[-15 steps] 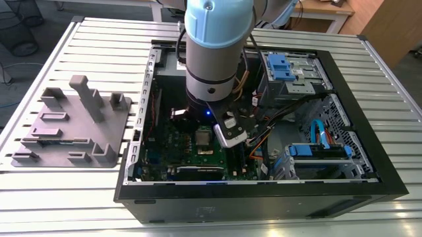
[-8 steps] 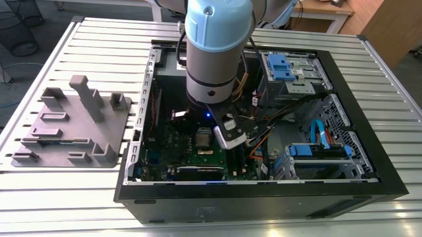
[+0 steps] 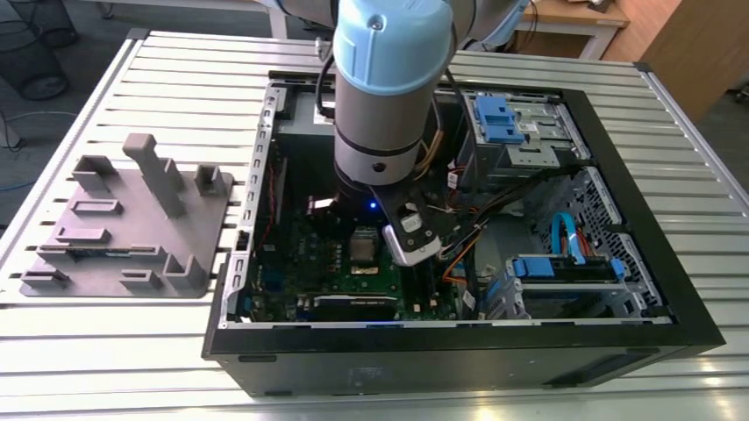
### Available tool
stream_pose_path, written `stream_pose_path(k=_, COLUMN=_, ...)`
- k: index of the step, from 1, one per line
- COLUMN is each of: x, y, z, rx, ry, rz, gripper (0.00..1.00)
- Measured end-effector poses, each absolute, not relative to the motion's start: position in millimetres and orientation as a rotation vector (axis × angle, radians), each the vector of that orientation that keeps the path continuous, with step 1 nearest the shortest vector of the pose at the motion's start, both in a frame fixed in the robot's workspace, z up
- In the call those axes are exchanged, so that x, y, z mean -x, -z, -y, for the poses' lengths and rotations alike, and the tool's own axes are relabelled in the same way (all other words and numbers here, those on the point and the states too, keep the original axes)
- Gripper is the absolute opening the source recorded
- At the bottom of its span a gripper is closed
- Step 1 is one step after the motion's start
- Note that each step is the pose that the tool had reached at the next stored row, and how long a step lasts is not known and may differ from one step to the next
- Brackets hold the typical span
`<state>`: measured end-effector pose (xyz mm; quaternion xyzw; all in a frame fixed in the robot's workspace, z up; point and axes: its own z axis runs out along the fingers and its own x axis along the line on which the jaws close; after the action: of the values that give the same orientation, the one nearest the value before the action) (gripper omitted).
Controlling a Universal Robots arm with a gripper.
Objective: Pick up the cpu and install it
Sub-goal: 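Place the cpu into insertion slot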
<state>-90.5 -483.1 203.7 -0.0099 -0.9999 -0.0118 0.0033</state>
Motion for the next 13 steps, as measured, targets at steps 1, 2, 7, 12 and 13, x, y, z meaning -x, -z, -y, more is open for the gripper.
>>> stream_pose_path(k=1, x=90.4, y=-202.9, z=483.2, rx=0.031, ry=0.037, rz=3.135, gripper=0.47)
stream_pose_path(k=2, x=90.4, y=-202.3, z=483.3, rx=0.031, ry=0.037, rz=3.135, gripper=0.47)
stream_pose_path(k=7, x=90.4, y=-201.4, z=484.3, rx=0.031, ry=0.037, rz=3.135, gripper=0.47)
stream_pose_path(k=12, x=90.4, y=-201.2, z=484.6, rx=0.031, ry=0.037, rz=3.135, gripper=0.47)
stream_pose_path(k=13, x=90.4, y=-201.2, z=484.7, rx=0.031, ry=0.037, rz=3.135, gripper=0.47)
